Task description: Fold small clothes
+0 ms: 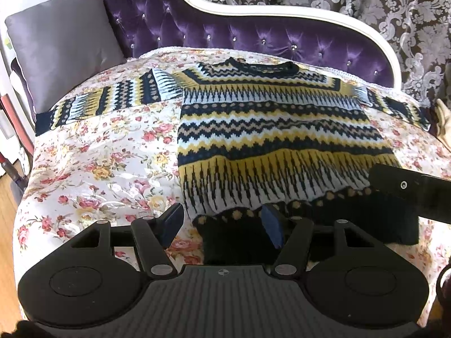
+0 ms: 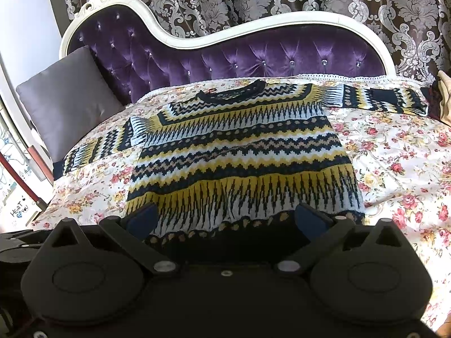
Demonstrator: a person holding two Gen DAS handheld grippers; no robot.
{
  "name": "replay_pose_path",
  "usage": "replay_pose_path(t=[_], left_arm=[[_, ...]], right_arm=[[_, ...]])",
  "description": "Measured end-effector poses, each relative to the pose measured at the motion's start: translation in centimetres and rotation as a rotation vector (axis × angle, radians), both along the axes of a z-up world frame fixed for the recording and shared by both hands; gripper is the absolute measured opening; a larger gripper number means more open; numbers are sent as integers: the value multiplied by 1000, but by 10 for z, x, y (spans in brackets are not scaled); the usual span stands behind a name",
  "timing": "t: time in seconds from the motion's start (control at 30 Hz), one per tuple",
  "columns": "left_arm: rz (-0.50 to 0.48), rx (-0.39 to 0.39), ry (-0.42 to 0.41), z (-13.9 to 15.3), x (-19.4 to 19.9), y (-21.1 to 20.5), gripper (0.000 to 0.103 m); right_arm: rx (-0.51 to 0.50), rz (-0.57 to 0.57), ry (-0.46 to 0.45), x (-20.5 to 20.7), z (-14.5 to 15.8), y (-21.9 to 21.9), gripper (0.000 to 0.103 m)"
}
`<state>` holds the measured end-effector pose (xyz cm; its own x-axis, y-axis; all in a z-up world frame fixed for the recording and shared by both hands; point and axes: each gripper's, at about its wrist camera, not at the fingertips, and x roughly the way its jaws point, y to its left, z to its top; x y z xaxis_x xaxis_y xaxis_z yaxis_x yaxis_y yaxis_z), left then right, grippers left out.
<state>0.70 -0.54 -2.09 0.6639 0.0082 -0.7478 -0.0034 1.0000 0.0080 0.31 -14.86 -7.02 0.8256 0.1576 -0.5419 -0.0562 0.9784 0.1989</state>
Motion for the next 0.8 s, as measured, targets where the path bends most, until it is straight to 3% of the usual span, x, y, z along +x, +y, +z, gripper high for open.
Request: replay_pose_path(t=[0.37,0.8], left_arm=[[-4,3,46,-5,4,-1,59],[-17,7,43,3,10,-7,59]], right_arm=[[-10,14,12,2,0,2,102],[-18,8,6,8,5,-2,102]])
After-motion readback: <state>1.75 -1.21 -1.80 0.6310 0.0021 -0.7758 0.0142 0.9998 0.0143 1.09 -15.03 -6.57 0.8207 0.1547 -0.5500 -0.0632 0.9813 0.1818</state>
